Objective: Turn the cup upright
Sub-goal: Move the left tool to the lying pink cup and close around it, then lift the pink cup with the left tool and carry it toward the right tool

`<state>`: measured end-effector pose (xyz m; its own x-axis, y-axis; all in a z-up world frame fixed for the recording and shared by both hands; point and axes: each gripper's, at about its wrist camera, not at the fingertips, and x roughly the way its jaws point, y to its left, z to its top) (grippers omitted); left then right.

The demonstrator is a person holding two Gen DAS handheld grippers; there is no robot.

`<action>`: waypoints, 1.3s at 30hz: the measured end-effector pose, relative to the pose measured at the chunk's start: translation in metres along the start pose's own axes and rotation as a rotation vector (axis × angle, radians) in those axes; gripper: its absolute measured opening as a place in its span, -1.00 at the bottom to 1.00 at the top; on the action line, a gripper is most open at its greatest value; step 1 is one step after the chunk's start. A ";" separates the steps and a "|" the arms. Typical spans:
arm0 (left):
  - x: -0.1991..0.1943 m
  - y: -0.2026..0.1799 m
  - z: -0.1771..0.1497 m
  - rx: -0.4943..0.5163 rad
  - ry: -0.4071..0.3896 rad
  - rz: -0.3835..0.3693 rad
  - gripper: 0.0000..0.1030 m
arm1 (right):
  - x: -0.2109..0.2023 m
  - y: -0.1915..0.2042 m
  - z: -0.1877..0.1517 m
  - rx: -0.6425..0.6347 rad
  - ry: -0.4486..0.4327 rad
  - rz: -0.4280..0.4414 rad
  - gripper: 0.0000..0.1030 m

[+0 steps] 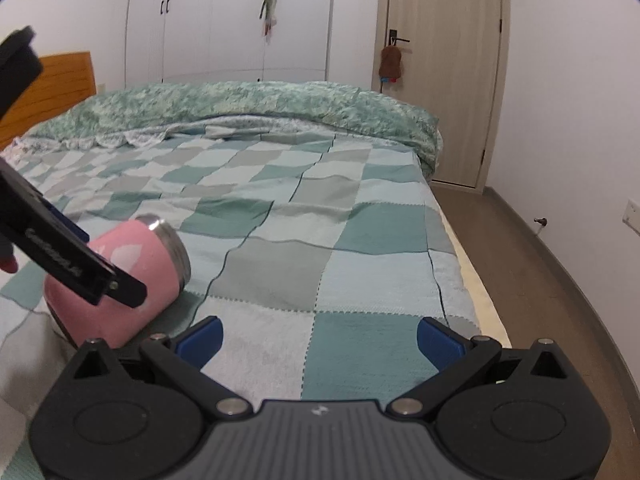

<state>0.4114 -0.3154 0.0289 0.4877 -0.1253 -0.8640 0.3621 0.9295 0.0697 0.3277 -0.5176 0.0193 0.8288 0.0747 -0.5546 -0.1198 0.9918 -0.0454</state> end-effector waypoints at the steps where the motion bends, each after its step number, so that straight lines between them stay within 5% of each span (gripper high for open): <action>1: 0.007 0.001 0.000 -0.014 0.026 -0.007 0.75 | 0.001 0.000 -0.001 0.002 0.006 0.001 1.00; 3: 0.014 0.005 -0.001 -0.064 0.050 -0.052 0.66 | 0.003 -0.001 -0.002 0.010 0.013 0.000 1.00; 17: -0.041 0.012 -0.022 -0.064 -0.037 -0.031 0.65 | -0.044 0.015 -0.002 0.040 -0.034 0.021 1.00; 31: -0.148 0.047 -0.130 -0.117 -0.092 -0.035 0.65 | -0.133 0.103 -0.005 -0.018 -0.056 0.106 1.00; 39: -0.161 0.066 -0.187 -0.181 -0.063 -0.042 0.65 | -0.166 0.156 -0.028 -0.069 -0.011 0.150 1.00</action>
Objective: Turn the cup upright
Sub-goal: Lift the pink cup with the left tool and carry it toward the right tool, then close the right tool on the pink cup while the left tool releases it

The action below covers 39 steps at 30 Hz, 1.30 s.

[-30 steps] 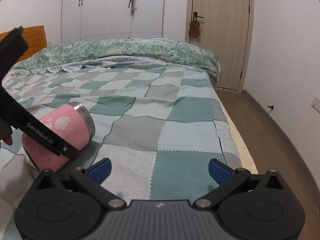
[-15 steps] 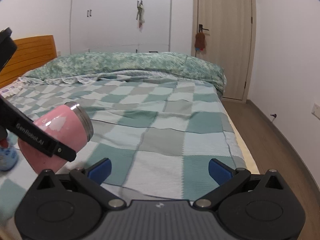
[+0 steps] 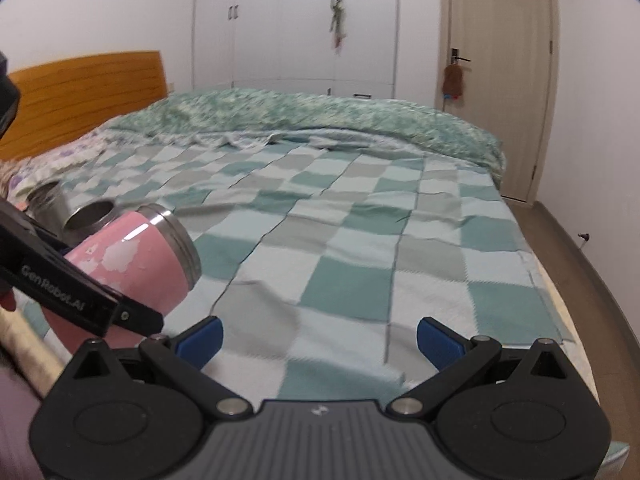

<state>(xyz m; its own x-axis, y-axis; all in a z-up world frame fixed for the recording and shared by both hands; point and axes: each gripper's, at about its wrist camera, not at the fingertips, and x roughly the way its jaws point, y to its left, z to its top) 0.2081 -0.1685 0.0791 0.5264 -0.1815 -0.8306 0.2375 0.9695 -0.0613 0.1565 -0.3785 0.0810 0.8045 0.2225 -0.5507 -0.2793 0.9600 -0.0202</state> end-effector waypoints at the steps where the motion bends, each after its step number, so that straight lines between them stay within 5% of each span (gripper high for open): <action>1: 0.003 0.003 -0.006 -0.004 0.010 0.008 0.65 | -0.002 0.004 -0.003 -0.004 0.005 0.005 1.00; 9: 0.041 0.011 -0.032 -0.030 0.064 0.047 0.65 | -0.005 0.007 -0.026 0.006 0.055 0.008 1.00; 17: 0.039 0.011 -0.032 -0.004 0.045 0.039 0.67 | -0.004 0.002 -0.033 0.010 0.066 0.006 1.00; 19: 0.030 0.013 -0.033 0.002 0.009 0.034 0.97 | -0.004 0.004 -0.032 0.008 0.063 0.010 1.00; 28: -0.062 0.058 -0.051 0.010 -0.259 0.012 1.00 | -0.011 0.037 -0.012 -0.007 0.037 0.055 1.00; 39: -0.084 0.166 -0.092 -0.040 -0.279 0.092 1.00 | 0.034 0.100 0.024 0.104 0.118 0.102 1.00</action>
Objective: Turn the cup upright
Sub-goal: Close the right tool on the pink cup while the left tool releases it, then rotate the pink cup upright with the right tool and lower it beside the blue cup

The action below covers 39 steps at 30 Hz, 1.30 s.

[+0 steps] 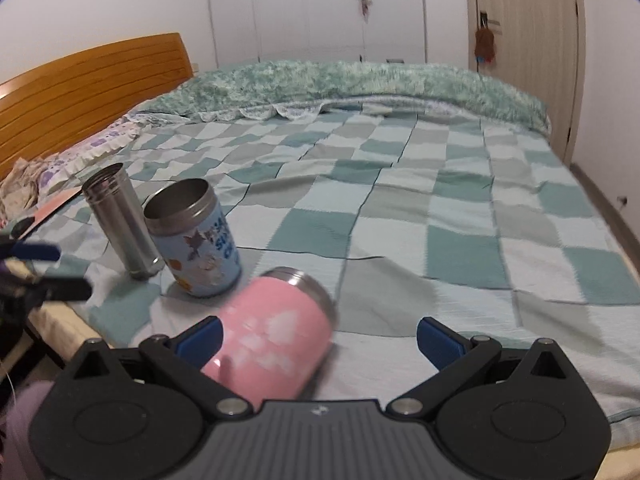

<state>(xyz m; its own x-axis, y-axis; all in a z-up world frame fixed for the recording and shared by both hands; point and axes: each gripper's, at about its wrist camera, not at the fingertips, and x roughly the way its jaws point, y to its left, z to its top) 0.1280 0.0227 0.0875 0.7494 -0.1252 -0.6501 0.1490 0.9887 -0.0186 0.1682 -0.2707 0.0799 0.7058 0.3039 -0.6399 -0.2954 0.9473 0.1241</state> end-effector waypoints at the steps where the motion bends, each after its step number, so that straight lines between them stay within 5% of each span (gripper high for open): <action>1: 0.000 0.009 -0.003 -0.004 0.001 0.004 1.00 | 0.005 0.004 0.001 0.015 0.010 0.000 1.00; 21: 0.033 0.072 -0.022 -0.033 0.007 -0.048 1.00 | 0.094 0.010 0.019 0.264 0.303 -0.044 1.00; 24: 0.038 0.073 -0.023 -0.032 0.012 -0.052 1.00 | 0.100 0.006 0.017 0.311 0.331 -0.020 0.75; 39: 0.043 0.069 -0.025 -0.036 0.016 -0.056 1.00 | 0.084 0.002 0.010 0.326 0.260 0.067 0.69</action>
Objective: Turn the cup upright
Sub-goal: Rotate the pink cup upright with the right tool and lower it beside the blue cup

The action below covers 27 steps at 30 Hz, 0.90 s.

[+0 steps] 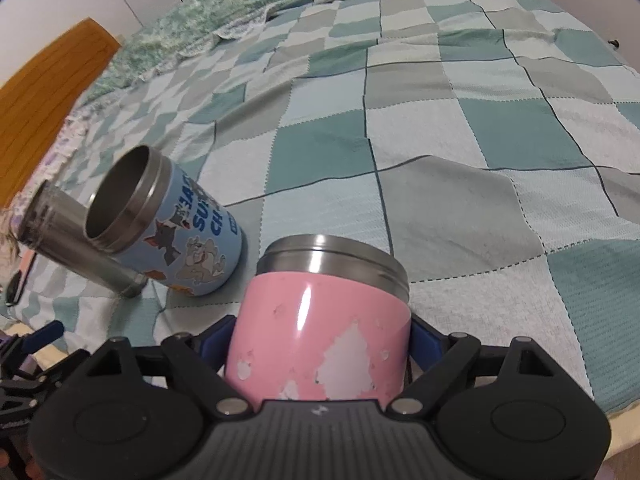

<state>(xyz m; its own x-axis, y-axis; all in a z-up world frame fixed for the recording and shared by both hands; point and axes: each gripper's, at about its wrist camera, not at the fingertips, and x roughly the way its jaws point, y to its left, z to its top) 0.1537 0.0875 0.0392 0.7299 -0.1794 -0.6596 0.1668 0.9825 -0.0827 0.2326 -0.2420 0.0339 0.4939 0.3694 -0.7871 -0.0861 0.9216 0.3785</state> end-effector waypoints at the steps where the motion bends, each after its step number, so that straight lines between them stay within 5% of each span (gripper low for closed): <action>1: -0.001 -0.001 0.000 0.000 -0.001 0.000 1.00 | -0.003 -0.001 -0.002 0.001 -0.012 0.011 0.69; 17: -0.015 -0.007 0.004 -0.011 -0.036 -0.011 1.00 | -0.053 -0.003 -0.025 -0.055 -0.241 0.171 0.63; 22: -0.020 -0.011 0.008 -0.022 -0.062 -0.017 1.00 | -0.072 0.023 -0.021 -0.220 -0.448 0.094 0.62; 27: -0.022 -0.014 0.014 -0.048 -0.087 -0.013 1.00 | -0.061 0.047 -0.011 -0.400 -0.600 -0.078 0.62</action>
<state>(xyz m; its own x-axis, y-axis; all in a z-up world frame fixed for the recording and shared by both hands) 0.1442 0.0770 0.0653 0.7831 -0.1935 -0.5910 0.1463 0.9810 -0.1273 0.1892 -0.2195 0.0945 0.8913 0.2775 -0.3585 -0.2844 0.9581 0.0346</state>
